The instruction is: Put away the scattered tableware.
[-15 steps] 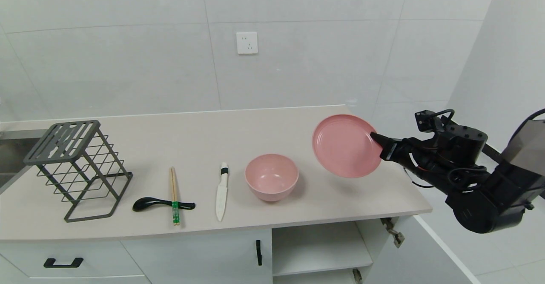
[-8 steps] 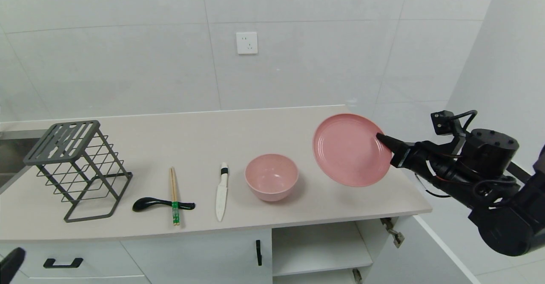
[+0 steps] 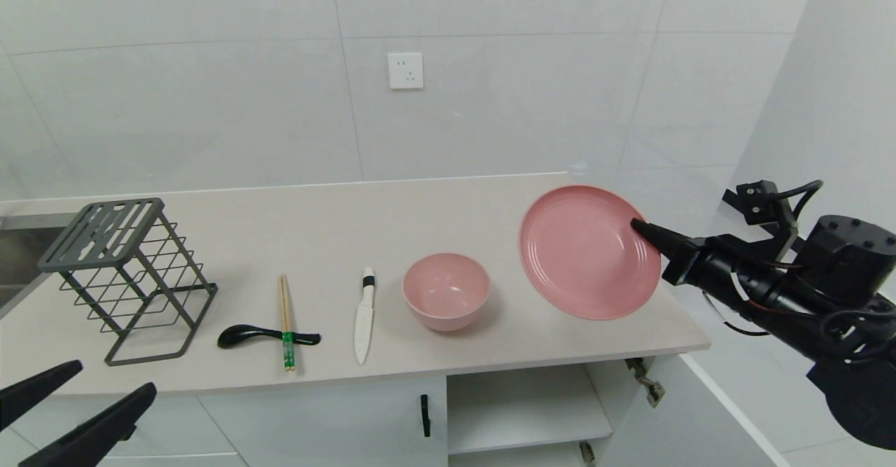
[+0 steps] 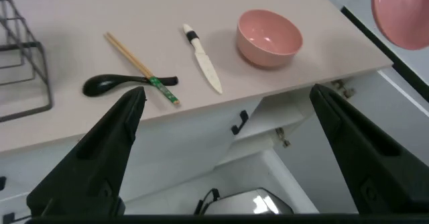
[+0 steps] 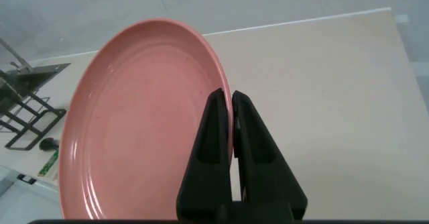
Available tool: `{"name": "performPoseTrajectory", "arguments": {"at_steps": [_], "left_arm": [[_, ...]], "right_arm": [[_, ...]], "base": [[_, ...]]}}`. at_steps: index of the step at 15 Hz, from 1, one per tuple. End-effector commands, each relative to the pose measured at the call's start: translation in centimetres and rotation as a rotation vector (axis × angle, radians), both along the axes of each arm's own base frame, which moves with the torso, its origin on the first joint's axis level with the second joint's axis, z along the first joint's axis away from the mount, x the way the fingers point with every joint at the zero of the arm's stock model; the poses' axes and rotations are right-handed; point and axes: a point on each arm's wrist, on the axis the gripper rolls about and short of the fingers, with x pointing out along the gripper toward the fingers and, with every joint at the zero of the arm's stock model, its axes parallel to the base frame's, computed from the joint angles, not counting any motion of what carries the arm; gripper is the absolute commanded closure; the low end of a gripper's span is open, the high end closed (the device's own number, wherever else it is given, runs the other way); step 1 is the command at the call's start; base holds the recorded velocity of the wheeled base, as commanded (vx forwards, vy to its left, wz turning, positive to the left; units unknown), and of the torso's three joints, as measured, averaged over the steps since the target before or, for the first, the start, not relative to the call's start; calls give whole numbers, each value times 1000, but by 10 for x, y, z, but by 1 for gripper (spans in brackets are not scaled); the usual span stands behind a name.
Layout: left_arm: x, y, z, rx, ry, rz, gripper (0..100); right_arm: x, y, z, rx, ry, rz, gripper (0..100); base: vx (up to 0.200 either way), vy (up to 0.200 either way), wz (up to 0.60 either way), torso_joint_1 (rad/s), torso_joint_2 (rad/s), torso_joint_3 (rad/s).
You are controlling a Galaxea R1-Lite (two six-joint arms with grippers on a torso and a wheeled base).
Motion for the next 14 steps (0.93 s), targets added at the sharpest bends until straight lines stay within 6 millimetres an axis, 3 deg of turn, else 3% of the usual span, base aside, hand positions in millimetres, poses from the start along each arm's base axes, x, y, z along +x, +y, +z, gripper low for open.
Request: {"name": "performPoseTrajectory", "arguments": {"at_steps": [1,7,13,14], "left_arm": [[26,-4,0,4,119,-20,0],[64,-9,8,-19,219,-69,0],[145,-31,-16,-7,287,-132,0],[150,-33,-19,-7,294,-136,0]], "right_arm": [[-12,-2,4,-42,-23,3,100],[-31,-3,14,-76,-64,25,100],[-35,-5,12,-78,-52,19,100],[-35,-5,12,-78,-52,19,100]], "base": [[0,0,0,0,0,0],[0,0,0,0,0,0],[0,0,0,0,0,0],[0,0,0,0,0,0]]}}
